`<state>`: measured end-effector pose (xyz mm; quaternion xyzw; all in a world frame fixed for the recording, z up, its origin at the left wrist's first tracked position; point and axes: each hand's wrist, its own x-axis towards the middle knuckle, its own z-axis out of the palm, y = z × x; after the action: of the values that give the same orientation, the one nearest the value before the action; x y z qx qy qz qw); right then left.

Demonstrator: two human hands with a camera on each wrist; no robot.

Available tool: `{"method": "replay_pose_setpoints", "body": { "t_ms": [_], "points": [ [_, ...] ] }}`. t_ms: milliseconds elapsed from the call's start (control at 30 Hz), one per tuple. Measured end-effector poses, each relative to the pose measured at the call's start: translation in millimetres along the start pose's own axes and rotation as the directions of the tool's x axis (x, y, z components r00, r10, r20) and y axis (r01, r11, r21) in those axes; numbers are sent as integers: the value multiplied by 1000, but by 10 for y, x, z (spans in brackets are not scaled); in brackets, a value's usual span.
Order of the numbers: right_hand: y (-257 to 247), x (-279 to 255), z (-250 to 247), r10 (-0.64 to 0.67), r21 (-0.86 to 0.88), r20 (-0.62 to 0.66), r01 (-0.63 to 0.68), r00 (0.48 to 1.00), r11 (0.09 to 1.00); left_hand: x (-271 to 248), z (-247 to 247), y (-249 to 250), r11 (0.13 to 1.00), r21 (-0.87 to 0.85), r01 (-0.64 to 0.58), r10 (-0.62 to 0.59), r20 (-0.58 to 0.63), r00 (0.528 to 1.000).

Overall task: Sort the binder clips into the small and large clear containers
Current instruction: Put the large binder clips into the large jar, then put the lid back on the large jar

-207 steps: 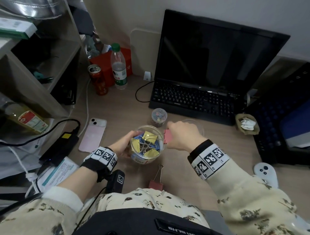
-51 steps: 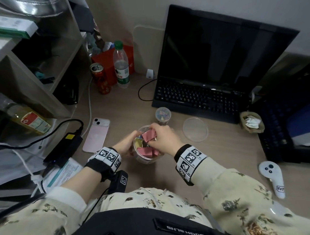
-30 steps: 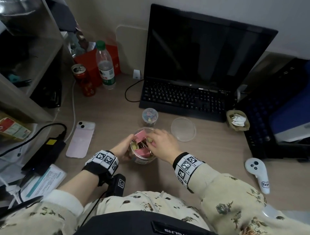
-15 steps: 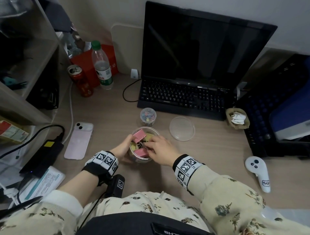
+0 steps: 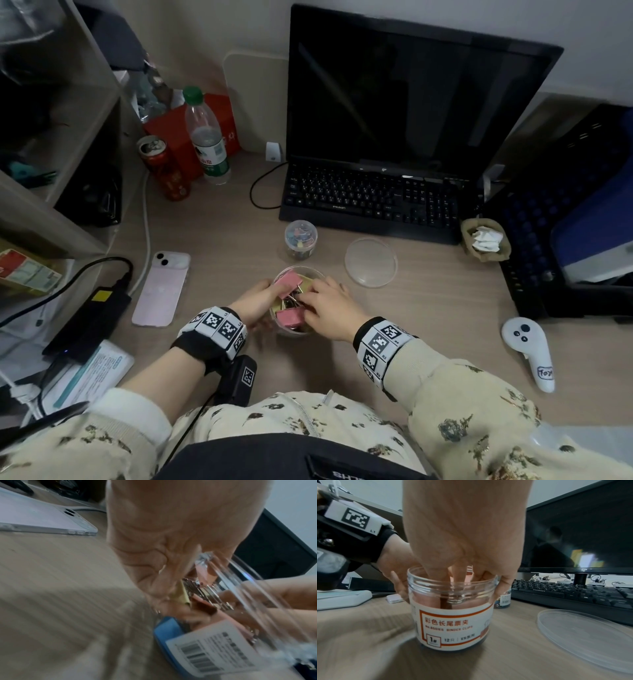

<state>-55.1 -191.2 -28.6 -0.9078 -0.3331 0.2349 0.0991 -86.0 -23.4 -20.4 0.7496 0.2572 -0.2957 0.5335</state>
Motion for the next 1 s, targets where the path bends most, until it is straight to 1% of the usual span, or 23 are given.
{"method": "replay_pose_setpoints", "body": {
  "t_ms": [67,100,167,233,333,400,467,500,533,600,667,733,800,900,1000],
  "points": [
    [43,-20,-8,-20,60,-101,26,995,998,29,13,6,1000,7,-10,10,-19,1000],
    [58,-34,-14,-20,92,-173,36,985,995,35,21,7,1000,21,-9,9,-17,1000],
    [93,-50,-34,-7,123,-328,50,945,991,60,21,-8,1000,23,-19,20,-24,1000],
    [150,-53,-72,19,141,-444,49,896,989,79,15,-12,1000,-5,-29,29,-54,998],
    [295,-47,-118,100,172,-515,-12,851,985,90,-21,29,997,11,-75,76,-77,994],
    [413,-45,-102,198,228,-535,-85,821,970,97,-32,53,997,6,-79,79,-72,994],
    [539,-35,-52,305,296,-524,-166,795,941,123,-32,62,997,-33,-76,74,-63,995],
    [598,-37,-18,352,316,-498,-212,793,925,129,-24,56,996,-52,-74,71,-63,995],
    [662,-29,15,393,321,-454,-264,800,909,139,-19,56,995,-68,-69,65,-68,996],
    [777,-13,76,455,292,-327,-370,828,882,164,-18,43,994,-93,-56,49,-72,996],
    [865,-9,116,485,235,-221,-436,846,869,180,-22,37,992,-120,-44,37,-56,998],
    [937,2,147,490,170,-162,-465,856,869,201,-31,18,989,-142,-33,28,-33,999],
    [986,17,167,488,115,-142,-475,861,872,209,-42,3,989,-147,-25,24,-11,1000],
    [1027,47,165,469,90,-145,-461,871,883,230,-55,-9,991,-132,-14,14,4,1000],
    [1015,45,156,432,48,-79,-430,898,902,260,-65,-21,992,-130,-2,2,3,1000]
  ]
}}
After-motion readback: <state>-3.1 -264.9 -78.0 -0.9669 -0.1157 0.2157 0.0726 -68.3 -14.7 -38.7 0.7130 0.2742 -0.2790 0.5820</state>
